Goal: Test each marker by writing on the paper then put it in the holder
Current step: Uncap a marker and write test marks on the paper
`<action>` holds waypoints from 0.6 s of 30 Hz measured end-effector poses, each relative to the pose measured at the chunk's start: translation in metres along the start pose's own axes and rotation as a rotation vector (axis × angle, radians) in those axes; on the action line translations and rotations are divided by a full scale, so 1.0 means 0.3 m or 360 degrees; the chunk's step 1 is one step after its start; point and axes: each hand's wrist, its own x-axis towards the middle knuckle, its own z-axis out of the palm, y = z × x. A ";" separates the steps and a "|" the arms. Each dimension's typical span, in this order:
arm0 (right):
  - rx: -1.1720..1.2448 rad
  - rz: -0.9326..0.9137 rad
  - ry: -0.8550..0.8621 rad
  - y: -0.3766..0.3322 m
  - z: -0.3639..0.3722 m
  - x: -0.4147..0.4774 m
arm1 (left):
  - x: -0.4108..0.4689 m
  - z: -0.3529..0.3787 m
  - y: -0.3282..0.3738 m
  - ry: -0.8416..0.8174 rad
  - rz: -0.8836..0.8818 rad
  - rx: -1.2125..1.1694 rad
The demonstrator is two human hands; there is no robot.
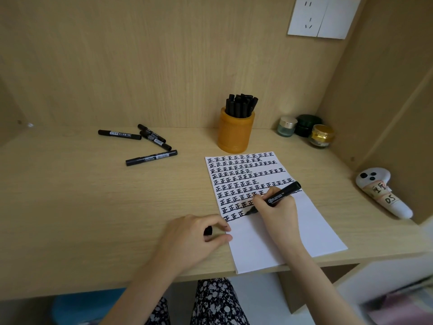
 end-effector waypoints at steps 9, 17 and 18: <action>0.0007 0.0007 -0.0001 0.000 0.002 0.001 | 0.003 0.005 -0.006 0.0051 0.0046 -0.0007; 0.0282 0.0095 0.0047 0.005 -0.011 0.009 | -0.001 0.005 -0.002 0.0111 0.0077 -0.0047; 0.0334 0.0119 0.0037 0.002 -0.013 0.011 | -0.003 0.005 0.001 0.0126 0.0086 -0.0112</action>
